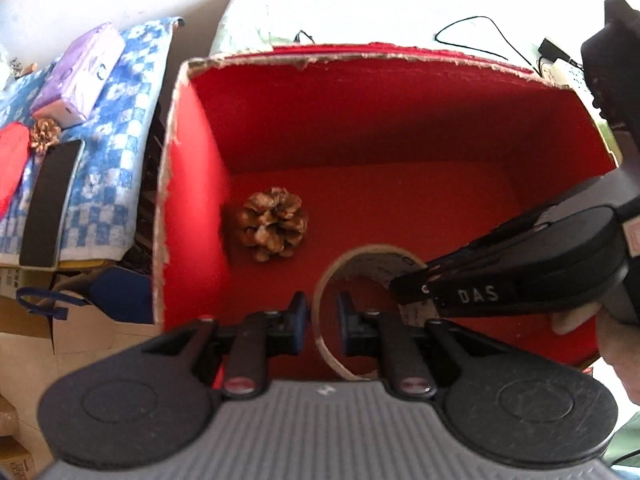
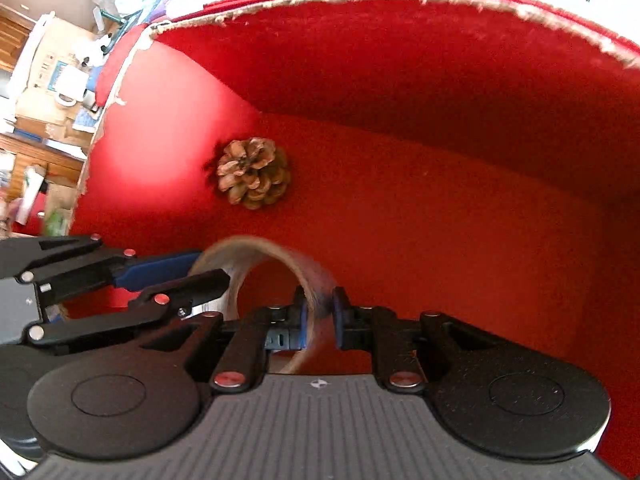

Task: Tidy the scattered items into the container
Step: 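Lift the tape roll with the right gripper and lower it into the box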

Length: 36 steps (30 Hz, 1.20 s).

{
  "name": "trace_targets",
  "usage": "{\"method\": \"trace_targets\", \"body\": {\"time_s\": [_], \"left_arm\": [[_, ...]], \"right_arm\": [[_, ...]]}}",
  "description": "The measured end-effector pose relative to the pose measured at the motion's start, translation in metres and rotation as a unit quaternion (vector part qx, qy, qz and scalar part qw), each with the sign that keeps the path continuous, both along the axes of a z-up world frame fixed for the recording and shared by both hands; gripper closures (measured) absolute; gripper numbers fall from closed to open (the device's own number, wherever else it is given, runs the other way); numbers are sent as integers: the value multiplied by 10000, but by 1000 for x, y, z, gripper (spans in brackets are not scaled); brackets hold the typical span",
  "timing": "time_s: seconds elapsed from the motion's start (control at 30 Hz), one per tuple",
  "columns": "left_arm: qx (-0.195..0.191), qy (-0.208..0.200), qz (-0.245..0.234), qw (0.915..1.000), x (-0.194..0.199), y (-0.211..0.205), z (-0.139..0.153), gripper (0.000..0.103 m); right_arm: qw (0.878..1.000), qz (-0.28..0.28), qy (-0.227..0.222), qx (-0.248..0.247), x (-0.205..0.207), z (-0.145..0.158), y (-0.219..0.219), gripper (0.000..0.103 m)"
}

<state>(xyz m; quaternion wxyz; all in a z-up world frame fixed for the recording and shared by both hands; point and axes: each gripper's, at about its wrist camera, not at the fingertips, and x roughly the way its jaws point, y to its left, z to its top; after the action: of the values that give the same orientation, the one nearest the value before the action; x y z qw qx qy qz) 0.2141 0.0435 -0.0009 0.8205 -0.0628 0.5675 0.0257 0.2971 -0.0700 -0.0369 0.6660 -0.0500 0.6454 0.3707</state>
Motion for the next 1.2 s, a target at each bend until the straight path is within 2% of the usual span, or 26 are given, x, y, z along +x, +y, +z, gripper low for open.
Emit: {"method": "trace_targets", "body": {"time_s": [0.17, 0.23, 0.27, 0.37, 0.47, 0.57, 0.7, 0.8, 0.87, 0.93, 1.07, 1.1, 1.2], "left_arm": [[46, -271, -145, 9995, -9, -5, 21, 92], [125, -411, -193, 9989, -12, -8, 31, 92], [156, -473, -205, 9985, -14, -9, 36, 92], [-103, -564, -280, 9980, -18, -10, 44, 92], [-439, -372, -514, 9970, -19, -18, 35, 92], [-474, -72, -650, 9967, -14, -26, 19, 92], [-649, 224, -449, 9966, -4, -19, -2, 90], [-385, 341, -220, 9984, 1, -9, -10, 90], [-350, 399, -70, 9986, 4, -2, -14, 91], [-248, 350, -32, 9991, 5, -1, -13, 96], [177, 197, 16, 9996, 11, -5, -10, 100], [193, 174, 56, 9996, 13, -4, -9, 101], [6, 107, 150, 9998, 18, 2, -10, 94]], "right_arm": [[9997, -62, 227, 109, 3, -1, -5, 88], [9991, -31, 366, 207, 2, 0, -7, 81], [9989, -14, 397, 251, 0, 1, -8, 81], [9989, 65, 348, 292, -3, 5, -9, 81], [9989, 138, 382, 222, -3, 7, -8, 81], [9986, 218, 445, 176, -6, 10, -9, 81], [9973, 142, 704, 147, 10, 4, -8, 85], [9949, -80, 974, 252, 17, 0, -8, 86], [9933, -176, 1094, 333, 20, -3, -5, 86], [9919, -259, 1175, 415, 23, -5, 0, 86], [9934, -363, 957, 515, 26, -3, 15, 86], [9937, -417, 888, 544, 27, -2, 18, 86], [9935, -586, 736, 634, 33, 0, 20, 85]]}}
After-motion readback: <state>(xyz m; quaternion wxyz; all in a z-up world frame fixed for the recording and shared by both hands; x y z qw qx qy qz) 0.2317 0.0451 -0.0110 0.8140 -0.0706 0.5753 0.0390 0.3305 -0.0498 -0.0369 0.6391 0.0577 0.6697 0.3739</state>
